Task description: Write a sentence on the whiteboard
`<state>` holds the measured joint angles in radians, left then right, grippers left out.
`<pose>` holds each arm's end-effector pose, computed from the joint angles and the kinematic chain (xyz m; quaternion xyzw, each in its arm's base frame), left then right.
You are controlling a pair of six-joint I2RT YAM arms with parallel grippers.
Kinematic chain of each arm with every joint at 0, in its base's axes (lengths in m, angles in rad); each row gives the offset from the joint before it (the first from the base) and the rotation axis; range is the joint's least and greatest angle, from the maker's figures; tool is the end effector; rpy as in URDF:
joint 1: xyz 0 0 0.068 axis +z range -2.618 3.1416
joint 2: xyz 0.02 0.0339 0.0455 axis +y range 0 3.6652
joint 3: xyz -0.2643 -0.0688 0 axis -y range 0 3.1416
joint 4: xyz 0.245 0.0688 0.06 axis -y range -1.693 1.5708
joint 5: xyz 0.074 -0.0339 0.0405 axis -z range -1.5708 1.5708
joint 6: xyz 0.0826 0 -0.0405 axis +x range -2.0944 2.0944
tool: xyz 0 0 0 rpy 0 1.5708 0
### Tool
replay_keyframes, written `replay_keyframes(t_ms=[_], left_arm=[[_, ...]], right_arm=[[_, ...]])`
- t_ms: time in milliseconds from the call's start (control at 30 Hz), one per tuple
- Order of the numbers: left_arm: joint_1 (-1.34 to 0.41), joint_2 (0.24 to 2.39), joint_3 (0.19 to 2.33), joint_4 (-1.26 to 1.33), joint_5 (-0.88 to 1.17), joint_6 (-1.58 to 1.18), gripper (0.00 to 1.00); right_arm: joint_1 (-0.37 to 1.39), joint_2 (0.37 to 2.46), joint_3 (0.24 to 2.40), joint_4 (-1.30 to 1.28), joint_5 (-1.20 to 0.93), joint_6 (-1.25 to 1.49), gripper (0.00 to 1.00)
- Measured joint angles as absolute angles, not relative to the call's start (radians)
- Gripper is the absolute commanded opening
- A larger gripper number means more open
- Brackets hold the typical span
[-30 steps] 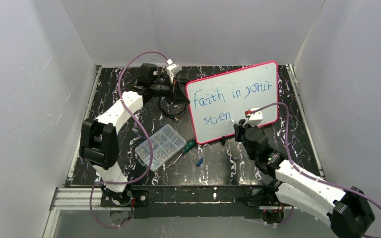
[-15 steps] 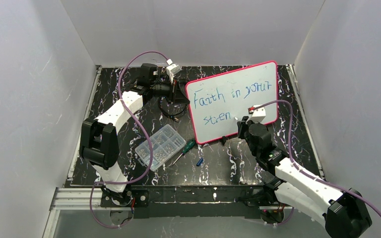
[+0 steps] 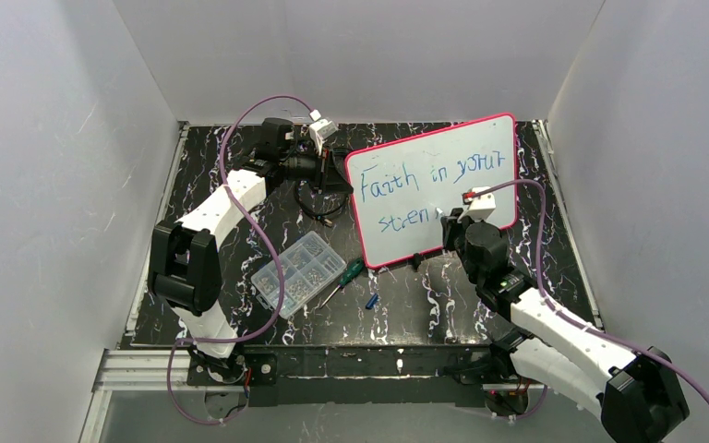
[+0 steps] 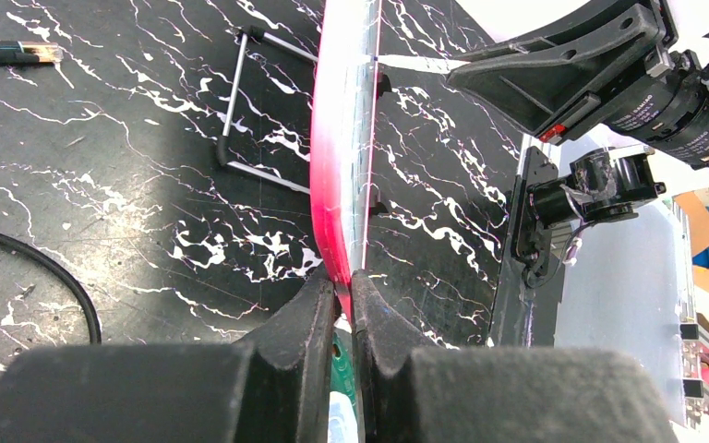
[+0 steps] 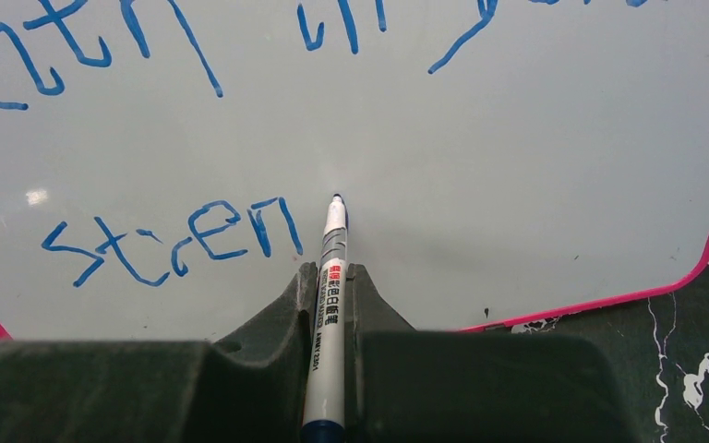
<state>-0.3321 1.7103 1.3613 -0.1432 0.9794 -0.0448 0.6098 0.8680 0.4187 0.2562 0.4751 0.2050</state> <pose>0.3684 -0.1996 0.2911 0.3475 0.7148 -0.4814 0.3695 0.2189 0.1068 0.2345 -0.0043 0.7651 0.0780 0.6392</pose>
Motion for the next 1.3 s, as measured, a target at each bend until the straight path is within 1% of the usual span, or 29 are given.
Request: replay_keyframes(t_ms=[633,1300], left_arm=[[-0.332,1.71,1.361,-0.144,0.977,-0.045,0.0],[-0.332,1.71,1.362,-0.143,0.975,-0.045,0.0]], right_arm=[[0.608,0.844,0.396,0.255,0.387,0.25,0.01],[0.61,0.851,0.395,0.234,0.463,0.254,0.01]])
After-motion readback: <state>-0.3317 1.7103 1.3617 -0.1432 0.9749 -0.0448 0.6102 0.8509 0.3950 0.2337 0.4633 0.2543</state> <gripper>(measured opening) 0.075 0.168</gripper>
